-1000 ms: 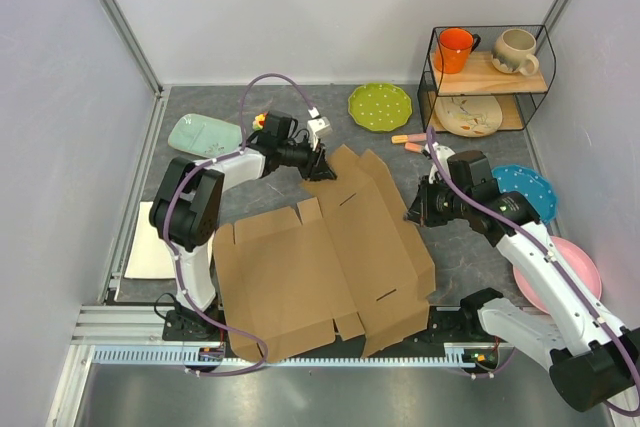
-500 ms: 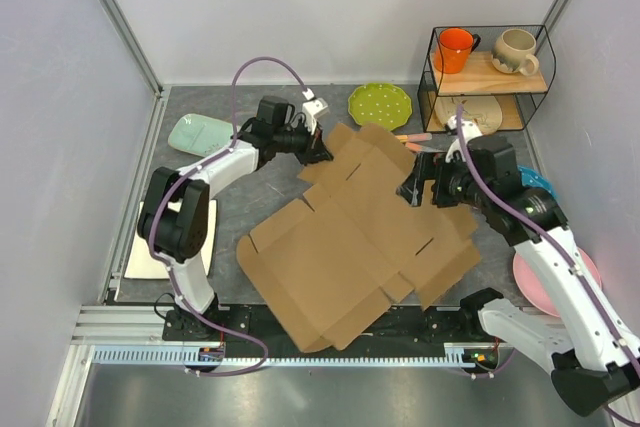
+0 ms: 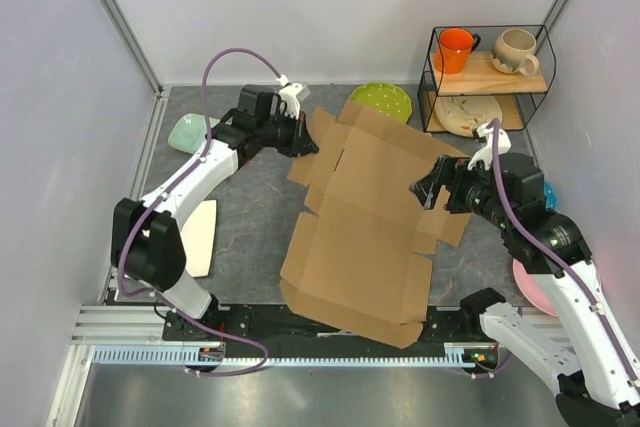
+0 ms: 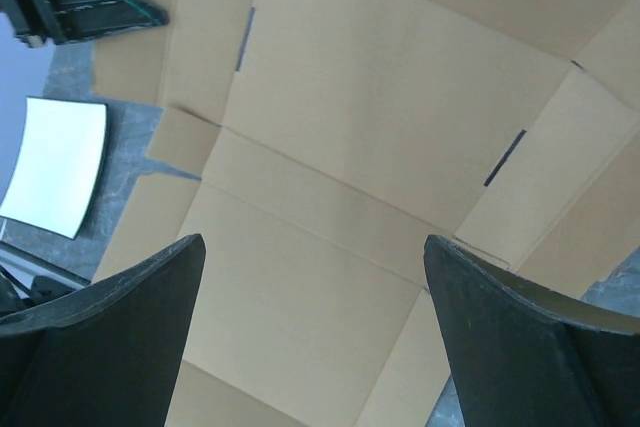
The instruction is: Fold the paper box
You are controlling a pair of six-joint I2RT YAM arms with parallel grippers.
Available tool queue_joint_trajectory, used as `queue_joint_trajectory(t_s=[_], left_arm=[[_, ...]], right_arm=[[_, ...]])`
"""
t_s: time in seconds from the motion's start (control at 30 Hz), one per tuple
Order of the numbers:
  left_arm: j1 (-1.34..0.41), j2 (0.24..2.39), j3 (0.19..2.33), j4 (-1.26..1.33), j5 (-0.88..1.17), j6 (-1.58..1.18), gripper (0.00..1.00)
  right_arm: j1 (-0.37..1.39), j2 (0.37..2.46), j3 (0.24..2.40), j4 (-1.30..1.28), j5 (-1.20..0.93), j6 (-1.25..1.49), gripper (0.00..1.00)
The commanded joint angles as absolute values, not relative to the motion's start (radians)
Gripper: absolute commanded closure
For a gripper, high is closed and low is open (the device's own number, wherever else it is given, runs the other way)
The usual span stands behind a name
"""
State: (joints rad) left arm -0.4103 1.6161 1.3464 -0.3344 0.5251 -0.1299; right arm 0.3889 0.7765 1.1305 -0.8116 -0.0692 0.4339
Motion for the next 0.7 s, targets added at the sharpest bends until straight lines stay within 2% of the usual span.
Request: queue_joint_trajectory(t_s=[0.0,0.13,0.23,0.43,0.57,0.67], left_arm=[[-0.404,1.569,1.258,-0.482,0.530,-0.190,0.98],[-0.370,1.617,1.223,-0.540,0.548,-0.166,0.98],[-0.357,1.560,1.119,-0.479,0.506,-0.190,0.98],[-0.357,1.399,0.850,-0.155,0.377,-0.233,0.98],[-0.357,1.298,0.708,0.076,0.296,-0.204,0.98],[-0.357,1.281,0.670,0.185,0.268,-0.163,0.98]], right_arm=[[0.391,0.758,1.043,-0.720,-0.105,0.446,0.02],[0.393,0.700,0.889,-0.580,-0.169,0.449,0.02],[0.393,0.698,0.819,-0.500,-0.179,0.463,0.02],[0.393,0.753,0.746,-0.329,-0.115,0.477,0.04],[0.394,0.735,0.671,-0.083,-0.153,0.486,0.04],[0.396,0.777,0.692,-0.011,-0.217,0.445,0.04]])
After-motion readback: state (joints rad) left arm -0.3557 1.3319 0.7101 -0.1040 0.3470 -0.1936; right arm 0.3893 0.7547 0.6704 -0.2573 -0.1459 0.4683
